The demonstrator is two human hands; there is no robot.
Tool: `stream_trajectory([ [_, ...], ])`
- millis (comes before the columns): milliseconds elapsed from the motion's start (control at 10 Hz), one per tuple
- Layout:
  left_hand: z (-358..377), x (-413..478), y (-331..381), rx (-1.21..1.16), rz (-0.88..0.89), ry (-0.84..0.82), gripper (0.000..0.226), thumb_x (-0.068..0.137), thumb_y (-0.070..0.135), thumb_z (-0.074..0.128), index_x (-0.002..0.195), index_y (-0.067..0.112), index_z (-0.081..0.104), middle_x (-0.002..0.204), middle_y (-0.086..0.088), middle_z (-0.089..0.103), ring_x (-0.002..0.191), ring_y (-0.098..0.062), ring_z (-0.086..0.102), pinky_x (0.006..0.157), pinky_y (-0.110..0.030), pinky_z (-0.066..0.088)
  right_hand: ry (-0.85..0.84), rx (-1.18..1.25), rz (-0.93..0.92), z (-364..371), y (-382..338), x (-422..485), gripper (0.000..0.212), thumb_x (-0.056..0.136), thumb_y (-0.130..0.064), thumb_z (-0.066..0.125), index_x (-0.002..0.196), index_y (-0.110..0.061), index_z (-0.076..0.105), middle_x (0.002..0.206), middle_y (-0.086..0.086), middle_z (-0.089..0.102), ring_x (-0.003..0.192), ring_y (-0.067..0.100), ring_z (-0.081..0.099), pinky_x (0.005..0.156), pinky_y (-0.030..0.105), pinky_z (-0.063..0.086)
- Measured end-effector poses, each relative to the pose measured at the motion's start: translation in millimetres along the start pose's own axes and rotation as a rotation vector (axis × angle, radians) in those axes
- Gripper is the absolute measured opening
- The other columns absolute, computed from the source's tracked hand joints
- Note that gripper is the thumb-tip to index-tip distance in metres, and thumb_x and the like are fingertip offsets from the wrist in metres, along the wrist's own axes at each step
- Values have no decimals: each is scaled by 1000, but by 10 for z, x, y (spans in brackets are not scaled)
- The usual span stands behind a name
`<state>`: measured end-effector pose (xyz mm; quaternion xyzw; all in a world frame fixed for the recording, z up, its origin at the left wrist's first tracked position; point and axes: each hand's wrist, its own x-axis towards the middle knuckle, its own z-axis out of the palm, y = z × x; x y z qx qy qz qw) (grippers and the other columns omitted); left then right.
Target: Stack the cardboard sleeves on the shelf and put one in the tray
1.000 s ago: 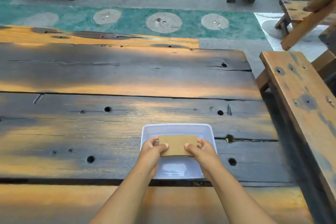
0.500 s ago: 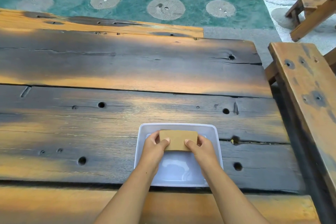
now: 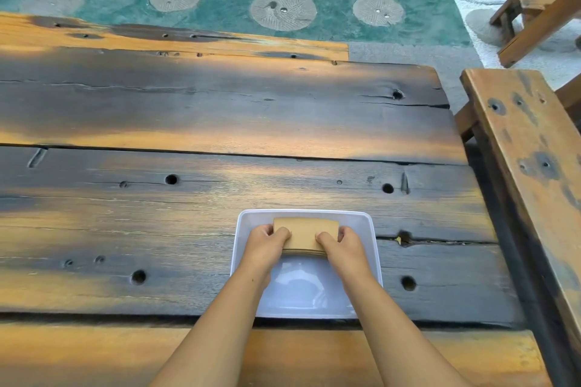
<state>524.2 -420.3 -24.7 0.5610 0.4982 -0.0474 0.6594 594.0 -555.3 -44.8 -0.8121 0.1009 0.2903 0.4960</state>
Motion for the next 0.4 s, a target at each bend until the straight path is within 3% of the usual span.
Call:
stream_trajectory([
  [100, -42, -64, 41, -27, -41, -34, 31, 92, 25, 62, 110, 0, 66, 85, -3, 63, 74, -16, 55, 65, -29, 40, -33, 48, 33, -52, 5, -36, 24, 86, -30, 66, 91, -25, 43, 80, -19, 47, 70, -5, 47, 59, 17, 35],
  [200, -117, -196, 34, -50, -52, -96, 43, 92, 39, 64, 118, 5, 63, 104, -3, 61, 95, -19, 56, 84, -31, 42, -70, 80, 24, -146, 3, -159, 41, 88, -35, 65, 121, -13, 50, 95, -13, 54, 86, 7, 55, 74, 28, 40],
  [300, -251, -473, 127, -56, 20, -66, 24, 94, 30, 64, 110, 12, 60, 103, -1, 56, 103, -20, 51, 96, -34, 39, -63, 84, 29, -326, -129, -433, 70, 90, -35, 63, 150, -11, 35, 141, 3, 51, 129, 24, 50, 94, 30, 34],
  [400, -347, -864, 294, 41, 185, -41, 15, 95, 18, 61, 109, 15, 60, 103, 3, 62, 96, -14, 58, 85, -28, 44, -65, 82, -28, -528, -309, -818, 53, 91, -29, 62, 141, -14, 49, 136, 2, 56, 125, 22, 54, 96, 31, 39],
])
